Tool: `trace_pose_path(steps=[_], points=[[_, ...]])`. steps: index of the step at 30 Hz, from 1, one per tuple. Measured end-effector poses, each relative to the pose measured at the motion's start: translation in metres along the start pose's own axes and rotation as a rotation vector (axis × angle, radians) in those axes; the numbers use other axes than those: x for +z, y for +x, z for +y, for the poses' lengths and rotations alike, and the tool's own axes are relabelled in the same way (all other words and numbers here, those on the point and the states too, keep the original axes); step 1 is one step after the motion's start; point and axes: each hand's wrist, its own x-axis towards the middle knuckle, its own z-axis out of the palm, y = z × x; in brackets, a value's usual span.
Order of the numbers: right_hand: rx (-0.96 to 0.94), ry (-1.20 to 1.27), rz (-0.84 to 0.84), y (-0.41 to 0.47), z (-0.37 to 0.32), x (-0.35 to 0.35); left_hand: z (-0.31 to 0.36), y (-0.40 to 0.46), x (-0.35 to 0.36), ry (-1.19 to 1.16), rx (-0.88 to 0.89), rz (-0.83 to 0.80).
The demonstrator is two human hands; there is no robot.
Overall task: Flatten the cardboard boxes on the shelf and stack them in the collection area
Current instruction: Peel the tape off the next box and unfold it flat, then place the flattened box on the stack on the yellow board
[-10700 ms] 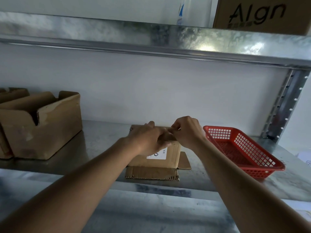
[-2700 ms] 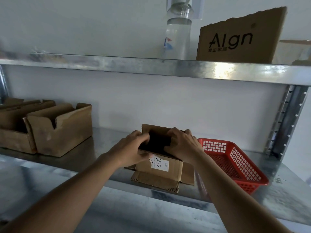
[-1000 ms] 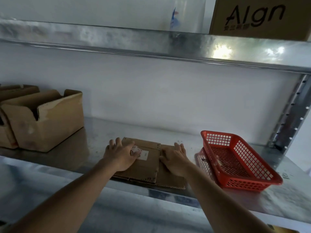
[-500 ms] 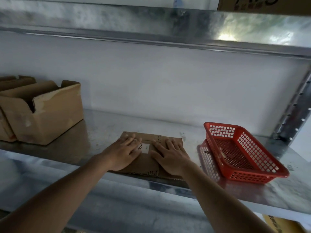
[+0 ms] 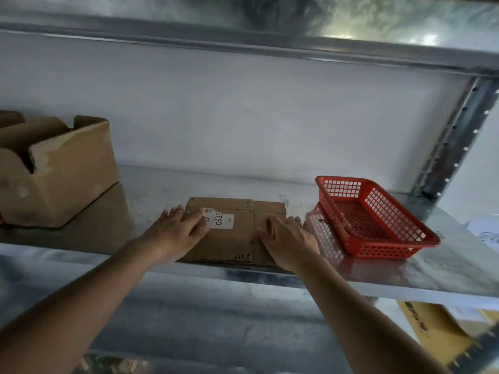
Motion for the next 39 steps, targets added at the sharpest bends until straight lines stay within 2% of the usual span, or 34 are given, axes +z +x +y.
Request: trace_pose_path(steps=[4,8,10,12,14,16,23,30,33,36,39], points=[[0.02,0.262,0.168,-0.007,-0.009,-0.008,0.002,0.004,0.004,-0.002,-0.012,0.016],[0.163,0.544,0.35,-0.014,-0.01,-0.019,0.006,0.001,0.007,-0.036,-0.023,0.099],[0.272,0.68,0.356,-0.019,-0.009,-0.023,0.009,0.001,0.007,-0.066,-0.044,0.126],[0.283,0.757,0.28,-0.023,-0.009,-0.025,0.013,-0.001,0.008,-0.11,-0.059,0.142],[0.171,0.72,0.176,-0.025,-0.011,-0.025,0.017,-0.004,0.008,-0.138,-0.071,0.153],[0.095,0.637,0.139,-0.027,-0.011,-0.024,0.02,-0.007,0.005,-0.159,-0.078,0.142],[0.093,0.698,0.178,-0.046,-0.003,-0.02,0.031,-0.039,-0.004,-0.253,-0.068,0.132],[0.173,0.638,0.364,-0.085,-0.007,-0.018,0.044,-0.09,-0.003,-0.606,-0.037,0.49],[0.215,0.688,0.43,-0.111,-0.013,-0.01,0.037,-0.105,-0.003,-0.701,-0.041,0.396],[0.262,0.672,0.494,-0.145,-0.014,0.0,0.034,-0.124,0.004,-0.904,0.064,0.265],[0.318,0.633,0.516,-0.181,-0.009,0.012,0.039,-0.14,0.012,-0.943,0.157,0.147]])
